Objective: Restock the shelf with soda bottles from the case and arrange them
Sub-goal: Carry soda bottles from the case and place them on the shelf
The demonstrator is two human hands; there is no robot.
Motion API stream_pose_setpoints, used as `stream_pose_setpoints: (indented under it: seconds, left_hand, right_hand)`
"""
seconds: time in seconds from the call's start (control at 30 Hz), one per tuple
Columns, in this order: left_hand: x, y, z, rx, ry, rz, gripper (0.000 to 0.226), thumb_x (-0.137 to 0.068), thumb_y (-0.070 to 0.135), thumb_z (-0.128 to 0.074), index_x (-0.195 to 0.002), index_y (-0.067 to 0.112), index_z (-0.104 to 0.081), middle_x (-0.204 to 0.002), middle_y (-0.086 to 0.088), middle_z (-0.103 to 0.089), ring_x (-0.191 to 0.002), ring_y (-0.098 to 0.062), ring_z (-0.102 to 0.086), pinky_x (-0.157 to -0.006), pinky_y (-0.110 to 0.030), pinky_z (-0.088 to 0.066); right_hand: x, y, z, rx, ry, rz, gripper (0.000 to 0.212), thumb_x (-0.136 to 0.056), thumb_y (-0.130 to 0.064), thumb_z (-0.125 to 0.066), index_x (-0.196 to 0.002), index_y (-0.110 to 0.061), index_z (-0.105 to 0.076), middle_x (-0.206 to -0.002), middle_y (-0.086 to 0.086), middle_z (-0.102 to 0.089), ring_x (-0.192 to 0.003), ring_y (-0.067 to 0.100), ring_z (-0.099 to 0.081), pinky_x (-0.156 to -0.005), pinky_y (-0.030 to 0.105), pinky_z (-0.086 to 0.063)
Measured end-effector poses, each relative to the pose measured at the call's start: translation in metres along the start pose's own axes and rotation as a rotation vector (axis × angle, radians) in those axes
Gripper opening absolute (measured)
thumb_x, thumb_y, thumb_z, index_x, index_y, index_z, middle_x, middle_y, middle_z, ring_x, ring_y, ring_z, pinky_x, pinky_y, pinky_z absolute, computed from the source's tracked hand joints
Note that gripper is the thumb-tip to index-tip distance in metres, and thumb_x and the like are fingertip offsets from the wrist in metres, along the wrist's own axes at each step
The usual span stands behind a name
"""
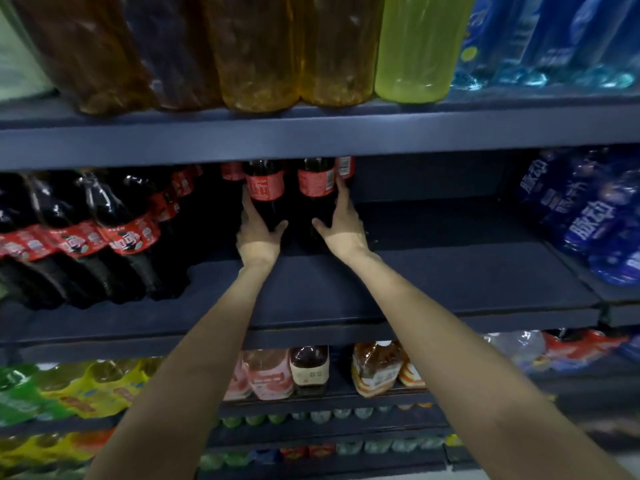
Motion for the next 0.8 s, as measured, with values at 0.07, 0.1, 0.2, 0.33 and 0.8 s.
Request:
stream_pose_setpoints:
  seconds: [0.07,0.1,0.2,0.33,0.8]
  left_hand:
    - [-0.001,0.001,-0.003,0.024,0.000,-0.018,0.094,-0.087,0.021,-0.067,-0.153,0.018,0.000,-0.154,-0.014,-0.028,-0.131,-0.036,-0.042,-0.102,-0.044,-0.038]
    - [0.001,0.001,-0.005,0.044,-0.003,-0.024,0.093,-0.088,0.019,-0.066,-0.153,0.015,0.001,-0.155,-0.015,-0.025,-0.133,-0.035,-0.039,-0.105,-0.042,-0.036]
    - [0.013,-0.001,-0.004,0.104,-0.022,-0.036,0.094,-0.088,0.013,-0.064,-0.150,0.003,0.005,-0.157,-0.020,-0.015,-0.142,-0.034,-0.024,-0.114,-0.032,-0.021]
    - [0.058,0.018,-0.006,-0.037,-0.136,-0.013,0.089,-0.089,0.022,-0.063,-0.150,0.001,-0.003,-0.156,-0.021,-0.019,-0.142,-0.036,-0.021,-0.115,-0.039,-0.023]
    - [0.437,0.249,-0.178,0.157,-0.503,-0.934,0.024,-0.093,0.023,-0.051,-0.108,0.013,-0.067,-0.101,-0.001,-0.070,-0.094,-0.017,-0.060,-0.084,-0.027,-0.045]
  right_hand:
    - [0.003,-0.004,0.000,0.041,-0.043,0.010,0.087,-0.090,-0.019,-0.061,-0.151,-0.028,0.002,-0.148,0.015,-0.031,-0.127,0.034,-0.043,-0.099,0.039,-0.040]
    - [0.006,-0.005,0.000,0.072,-0.060,0.027,0.087,-0.090,-0.018,-0.060,-0.151,-0.027,0.002,-0.149,0.016,-0.029,-0.128,0.033,-0.041,-0.099,0.039,-0.039]
    - [0.016,-0.007,0.003,0.211,-0.101,0.115,0.083,-0.090,-0.020,-0.060,-0.152,-0.020,-0.005,-0.153,0.015,-0.022,-0.136,0.034,-0.030,-0.107,0.046,-0.035]
    - [0.046,0.002,0.024,0.470,-0.154,0.215,0.070,-0.092,-0.027,-0.055,-0.150,-0.019,-0.017,-0.157,0.011,-0.014,-0.143,0.030,-0.014,-0.114,0.052,-0.018]
    - [0.369,0.201,0.331,0.730,0.237,0.009,0.017,-0.084,-0.025,-0.054,-0.090,-0.014,-0.067,-0.071,0.002,-0.063,-0.063,0.025,-0.062,-0.050,0.031,-0.047]
Point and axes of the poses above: each hand's wrist, its own x-axis away from the middle knuckle, its own z-axis out of the back of the hand, y = z × x, the point moved 10 cm from there along -x, towards the middle knuckle
